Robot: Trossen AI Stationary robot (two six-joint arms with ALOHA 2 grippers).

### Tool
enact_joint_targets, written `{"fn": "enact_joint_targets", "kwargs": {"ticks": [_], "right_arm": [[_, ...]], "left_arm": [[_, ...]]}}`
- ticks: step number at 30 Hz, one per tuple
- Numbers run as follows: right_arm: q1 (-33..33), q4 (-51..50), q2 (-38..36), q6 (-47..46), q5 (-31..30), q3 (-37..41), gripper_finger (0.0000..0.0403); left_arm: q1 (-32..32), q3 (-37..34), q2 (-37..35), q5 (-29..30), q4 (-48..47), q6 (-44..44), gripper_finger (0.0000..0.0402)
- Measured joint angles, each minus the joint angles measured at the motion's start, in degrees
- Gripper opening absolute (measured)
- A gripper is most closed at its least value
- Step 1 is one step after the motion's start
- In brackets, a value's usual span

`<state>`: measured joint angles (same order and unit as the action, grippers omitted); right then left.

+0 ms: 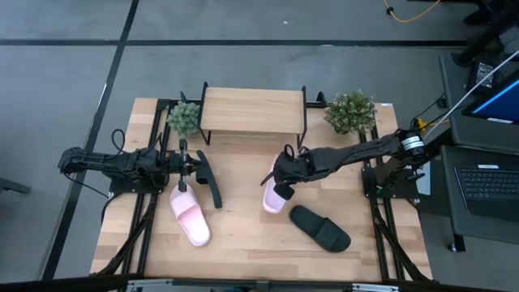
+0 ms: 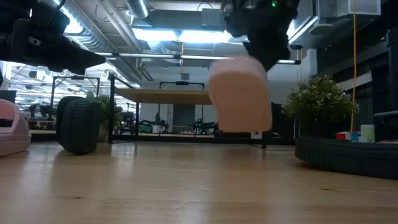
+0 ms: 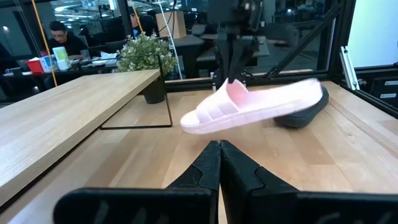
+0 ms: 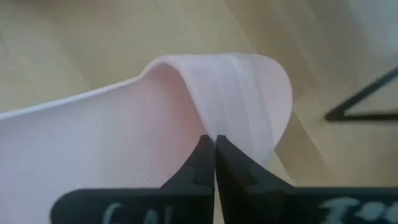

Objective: Pick and place slides into the shelf
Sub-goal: Put the right pink slipper on the shelf

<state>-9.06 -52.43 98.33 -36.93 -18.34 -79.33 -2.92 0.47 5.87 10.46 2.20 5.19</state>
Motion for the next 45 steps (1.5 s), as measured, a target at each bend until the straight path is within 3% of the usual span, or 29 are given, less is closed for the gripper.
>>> {"fn": "enact_joint_targets", "kwargs": {"ticks": [13, 21, 29, 45], "right_arm": [[-1.33, -8.89, -0.01, 10.58, -3.11, -12.54, 0.0002], [-1.21, -11.87, -0.05, 17.35, -10.77, -19.02, 0.0002], [1.54, -13.31, -0.09, 21.21, -15.59, -21.25, 0.0002], [12.74, -13.27, -2.47, 33.05, -15.66, -21.23, 0.0002]], "left_arm": [[0.0, 0.0, 0.0, 0.0, 0.02, -0.02, 0.0], [0.02, 0.02, 0.0, 0.0, 0.02, -0.02, 0.0], [0.0, 0.01, 0.0, 0.0, 0.02, -0.02, 0.0], [0.0, 0.02, 0.0, 0.0, 0.02, -0.02, 0.0]]}}
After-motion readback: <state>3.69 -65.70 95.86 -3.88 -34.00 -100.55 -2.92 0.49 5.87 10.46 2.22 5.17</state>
